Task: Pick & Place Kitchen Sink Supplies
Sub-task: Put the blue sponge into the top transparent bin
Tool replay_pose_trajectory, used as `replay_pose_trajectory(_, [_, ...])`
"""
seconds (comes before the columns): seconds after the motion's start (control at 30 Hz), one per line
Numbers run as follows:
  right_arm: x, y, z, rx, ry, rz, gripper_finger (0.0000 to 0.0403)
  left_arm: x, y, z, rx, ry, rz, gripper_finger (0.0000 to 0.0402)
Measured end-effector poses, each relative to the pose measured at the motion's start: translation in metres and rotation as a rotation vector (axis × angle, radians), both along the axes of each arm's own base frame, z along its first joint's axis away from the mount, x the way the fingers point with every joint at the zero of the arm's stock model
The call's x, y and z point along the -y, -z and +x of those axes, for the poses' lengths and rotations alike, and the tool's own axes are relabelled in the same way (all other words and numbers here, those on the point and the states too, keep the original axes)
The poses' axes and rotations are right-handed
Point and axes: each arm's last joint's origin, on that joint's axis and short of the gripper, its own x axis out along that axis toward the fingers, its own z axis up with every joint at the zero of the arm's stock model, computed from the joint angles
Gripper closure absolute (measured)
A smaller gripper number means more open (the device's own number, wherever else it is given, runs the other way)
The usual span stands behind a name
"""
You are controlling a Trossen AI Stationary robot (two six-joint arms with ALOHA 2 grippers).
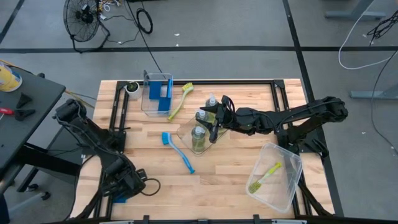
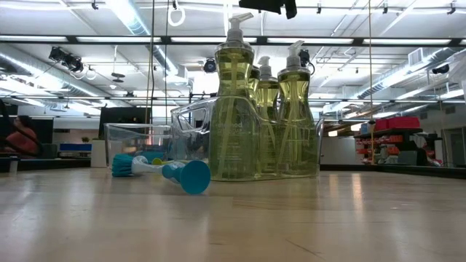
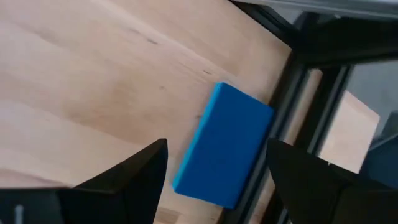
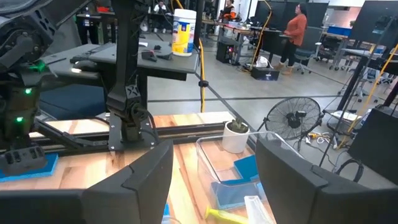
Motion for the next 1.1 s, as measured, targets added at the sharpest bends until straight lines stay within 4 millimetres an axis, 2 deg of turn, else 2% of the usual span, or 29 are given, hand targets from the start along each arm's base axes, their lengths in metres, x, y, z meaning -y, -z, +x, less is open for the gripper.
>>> replay_pose_trajectory(0.6, [0.000, 0.006, -0.001, -0.067, 0.000, -0.010, 0.0172, -0.005, 0.030, 0.026, -0.183, 0.038, -0.088, 0.0127])
replay_pose_trajectory(0.97, [0.000, 0.008, -0.001, -0.083, 0.000, -0.012, 0.0172, -0.005, 0.055, 0.030, -0.238, 0.104, -0.032, 0.0129])
replay_pose_trajectory(1.1, [0.000, 0.009, -0.001, -0.093, 0.000, -0.013, 0.0172, -0.011, 0.065, 0.021, -0.316, 0.095, -0.040, 0.0141])
